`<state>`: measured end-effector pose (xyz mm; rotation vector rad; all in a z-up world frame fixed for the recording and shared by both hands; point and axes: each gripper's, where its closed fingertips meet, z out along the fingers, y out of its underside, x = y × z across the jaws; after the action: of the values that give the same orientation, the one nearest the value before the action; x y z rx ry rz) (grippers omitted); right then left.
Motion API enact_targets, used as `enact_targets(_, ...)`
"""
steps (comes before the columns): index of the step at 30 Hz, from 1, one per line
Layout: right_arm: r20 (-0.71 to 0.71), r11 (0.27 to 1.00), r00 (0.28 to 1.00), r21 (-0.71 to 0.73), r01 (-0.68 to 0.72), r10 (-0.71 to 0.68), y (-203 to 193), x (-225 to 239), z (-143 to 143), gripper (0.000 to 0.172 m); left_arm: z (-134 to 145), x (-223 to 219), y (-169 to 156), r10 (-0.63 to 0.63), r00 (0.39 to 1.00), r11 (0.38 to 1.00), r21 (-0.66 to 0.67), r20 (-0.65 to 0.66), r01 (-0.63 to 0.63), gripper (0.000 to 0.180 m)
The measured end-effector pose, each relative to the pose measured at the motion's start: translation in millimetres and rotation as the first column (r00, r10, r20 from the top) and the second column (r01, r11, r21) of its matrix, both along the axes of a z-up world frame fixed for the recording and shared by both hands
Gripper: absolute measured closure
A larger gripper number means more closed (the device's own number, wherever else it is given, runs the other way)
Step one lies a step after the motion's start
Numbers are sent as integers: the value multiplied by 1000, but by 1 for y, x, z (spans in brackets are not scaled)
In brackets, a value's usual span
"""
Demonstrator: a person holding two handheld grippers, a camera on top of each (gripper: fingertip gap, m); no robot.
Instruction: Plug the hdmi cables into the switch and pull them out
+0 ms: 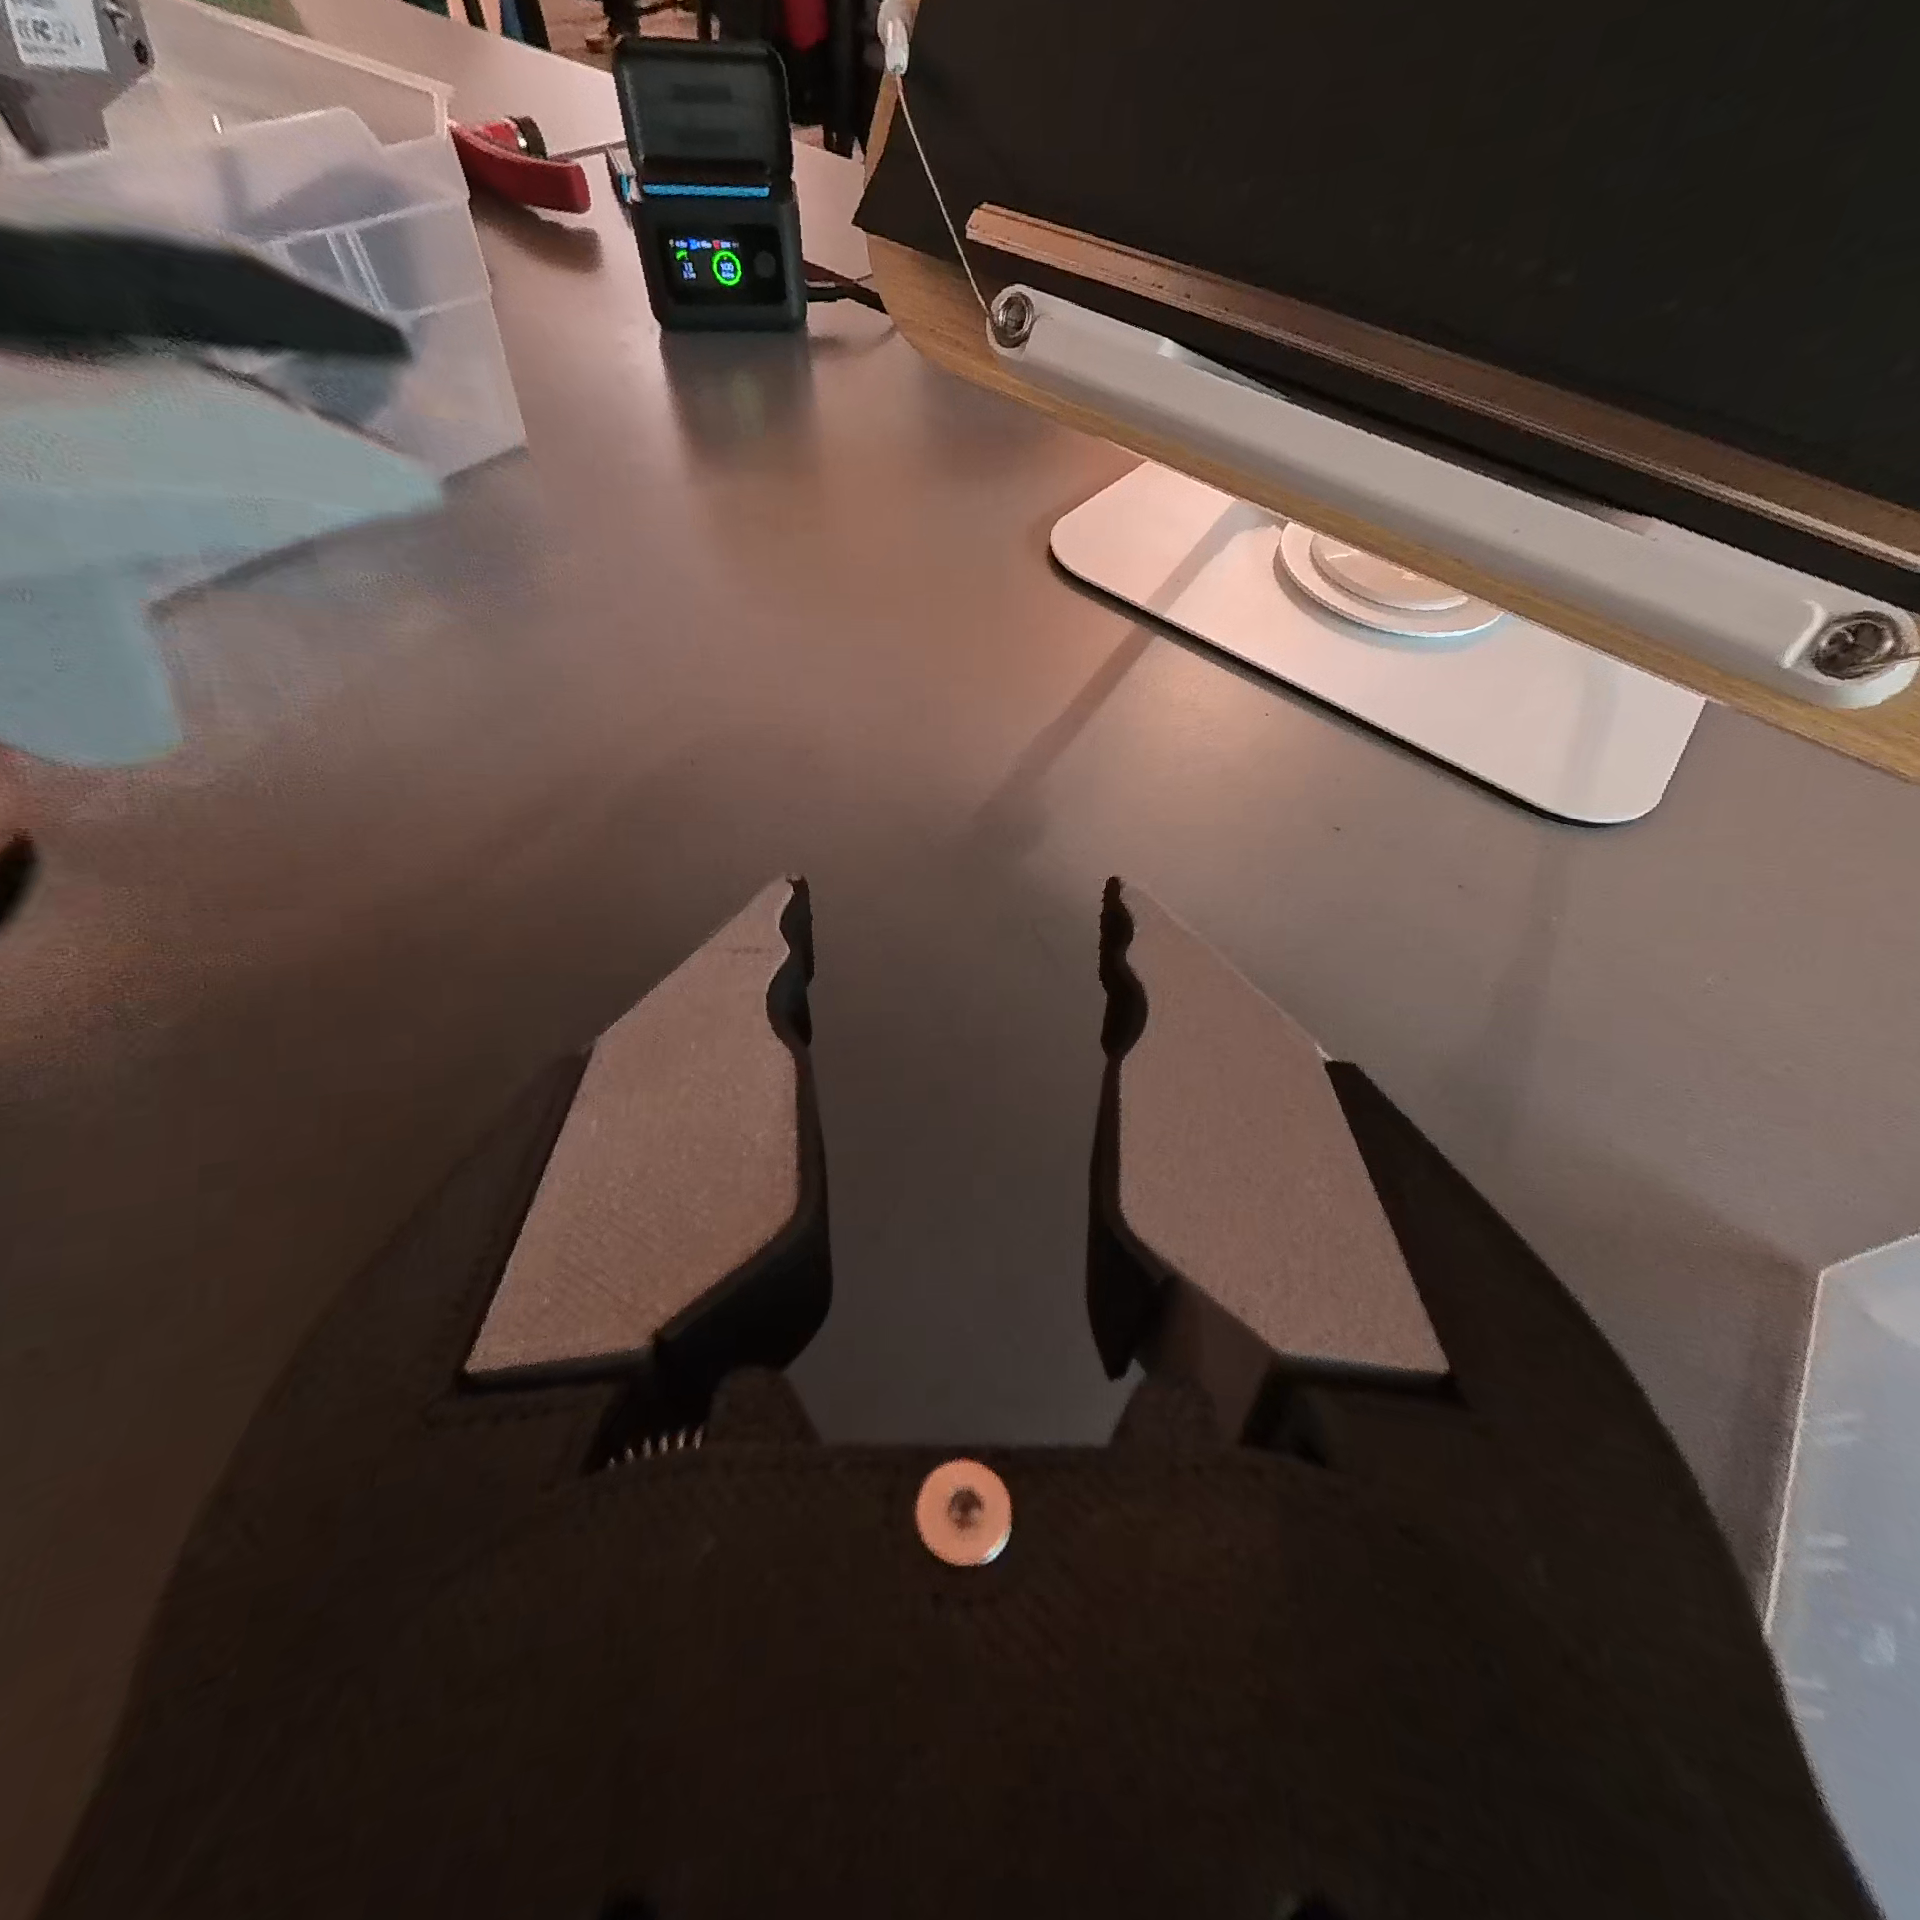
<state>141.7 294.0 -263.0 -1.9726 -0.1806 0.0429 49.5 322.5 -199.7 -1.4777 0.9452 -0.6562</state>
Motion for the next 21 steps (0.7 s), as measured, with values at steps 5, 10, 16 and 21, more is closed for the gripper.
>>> enact_targets(5, 12, 1000, 1000, -15, -3, 3, 1, -1, -2, 120, 57, -26, -1, -17, 1000, 1000, 12, -4, 17, 145)
enact_targets(10, 15, 1000, 1000, -4, 14, -14, 0, 1, -1, 116, 107, -86, 66, 142, 990, 990, 21, -19, -141, 136)
enact_targets(16, 26, 1000, 999, -4, 21, -21, 1, 2, -1, 116, 85, -197, 191, 496, 858, 865, -8, -136, -501, 132)
enact_targets(21, 23, 1000, 1000, -20, 22, -21, 2, 2, -3, 116, 38, -263, 240, 641, 715, 746, 8, -279, -666, 135)
